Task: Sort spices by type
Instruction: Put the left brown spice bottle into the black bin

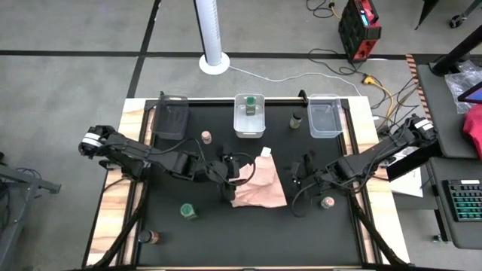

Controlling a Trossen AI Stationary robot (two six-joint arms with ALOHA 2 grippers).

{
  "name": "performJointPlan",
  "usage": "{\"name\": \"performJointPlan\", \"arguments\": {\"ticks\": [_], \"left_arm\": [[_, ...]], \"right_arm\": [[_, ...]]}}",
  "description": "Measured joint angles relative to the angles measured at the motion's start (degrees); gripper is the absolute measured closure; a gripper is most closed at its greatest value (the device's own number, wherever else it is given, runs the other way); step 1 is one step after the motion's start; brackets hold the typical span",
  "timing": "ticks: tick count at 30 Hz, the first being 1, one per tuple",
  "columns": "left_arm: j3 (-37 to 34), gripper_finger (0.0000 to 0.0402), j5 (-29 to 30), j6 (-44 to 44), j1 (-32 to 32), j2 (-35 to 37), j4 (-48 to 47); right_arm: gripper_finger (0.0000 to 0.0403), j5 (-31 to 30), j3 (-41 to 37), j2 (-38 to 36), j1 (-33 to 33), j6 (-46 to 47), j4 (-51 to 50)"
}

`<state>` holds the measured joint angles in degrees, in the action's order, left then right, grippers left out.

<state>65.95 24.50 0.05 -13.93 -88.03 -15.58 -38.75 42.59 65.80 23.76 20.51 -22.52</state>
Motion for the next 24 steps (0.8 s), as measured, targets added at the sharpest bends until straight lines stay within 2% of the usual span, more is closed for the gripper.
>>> {"name": "performJointPlan", "arguments": {"ticks": [10, 15, 21, 24], "left_arm": [[0.0, 0.0132, 0.0, 0.2, -0.2, 0.0, -0.7], [0.1, 0.0132, -0.1, -3.4, -0.9, 0.7, -4.6], [5.5, 0.0132, -0.1, -14.5, -1.0, 0.7, -22.3], [8.2, 0.0132, 0.0, -17.1, -1.0, 0.7, -30.7]], "right_arm": [[0.039, 0.2, 0.0, 0.0, 0.0, 1.9, -1.5], [0.039, 0.2, 0.0, 0.0, 0.0, 2.0, -1.4], [0.039, 0.2, 0.0, 0.0, 0.0, 2.0, -1.4], [0.039, 0.2, 0.0, 0.0, 0.0, 1.9, -1.3]]}}
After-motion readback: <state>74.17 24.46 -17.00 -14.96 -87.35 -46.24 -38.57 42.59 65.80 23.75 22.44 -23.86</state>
